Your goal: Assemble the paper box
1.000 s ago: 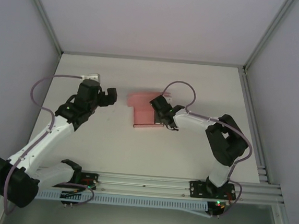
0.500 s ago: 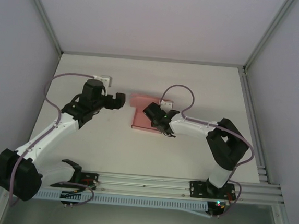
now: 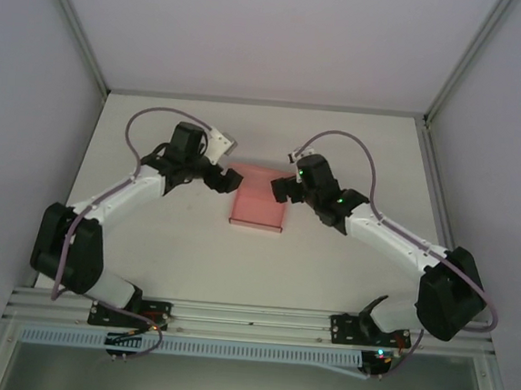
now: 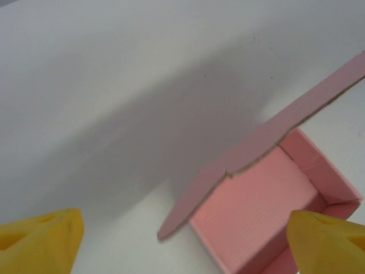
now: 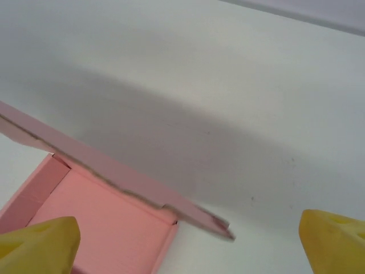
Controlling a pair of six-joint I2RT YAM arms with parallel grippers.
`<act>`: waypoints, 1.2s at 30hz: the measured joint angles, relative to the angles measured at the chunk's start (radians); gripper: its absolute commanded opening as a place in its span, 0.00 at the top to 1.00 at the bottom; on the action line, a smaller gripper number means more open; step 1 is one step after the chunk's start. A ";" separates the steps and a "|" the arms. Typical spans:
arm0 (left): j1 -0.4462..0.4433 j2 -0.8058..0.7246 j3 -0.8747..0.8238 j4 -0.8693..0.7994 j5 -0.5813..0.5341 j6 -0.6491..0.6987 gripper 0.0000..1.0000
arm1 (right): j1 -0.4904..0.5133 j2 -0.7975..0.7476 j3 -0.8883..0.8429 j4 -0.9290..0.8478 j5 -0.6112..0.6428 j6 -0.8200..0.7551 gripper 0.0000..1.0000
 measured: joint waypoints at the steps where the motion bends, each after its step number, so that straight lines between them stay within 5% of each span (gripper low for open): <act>1: 0.000 0.022 0.026 -0.016 0.006 0.028 0.15 | -0.035 0.011 0.009 -0.002 -0.061 -0.043 0.09; 7: 0.000 0.092 0.101 -0.092 0.036 0.158 0.28 | -0.144 0.130 0.145 -0.087 -0.293 -0.237 0.24; 14: 0.000 0.172 0.153 -0.163 0.043 0.248 0.45 | -0.155 0.227 0.242 -0.204 -0.382 -0.334 0.47; 18: 0.000 0.201 0.181 -0.180 0.043 0.264 0.75 | -0.157 0.265 0.256 -0.245 -0.388 -0.348 0.64; 20: 0.000 0.207 0.188 -0.183 0.043 0.264 0.81 | -0.157 0.267 0.256 -0.258 -0.388 -0.351 0.72; 23: 0.000 0.208 0.190 -0.183 0.044 0.261 1.00 | -0.157 0.267 0.258 -0.269 -0.387 -0.351 0.95; 29: -0.020 0.207 0.190 -0.163 0.018 0.173 1.00 | -0.154 0.267 0.263 -0.273 -0.366 -0.314 1.00; 36: -0.085 0.156 0.114 0.039 -0.197 -0.142 1.00 | -0.094 0.220 0.188 -0.083 -0.158 -0.122 1.00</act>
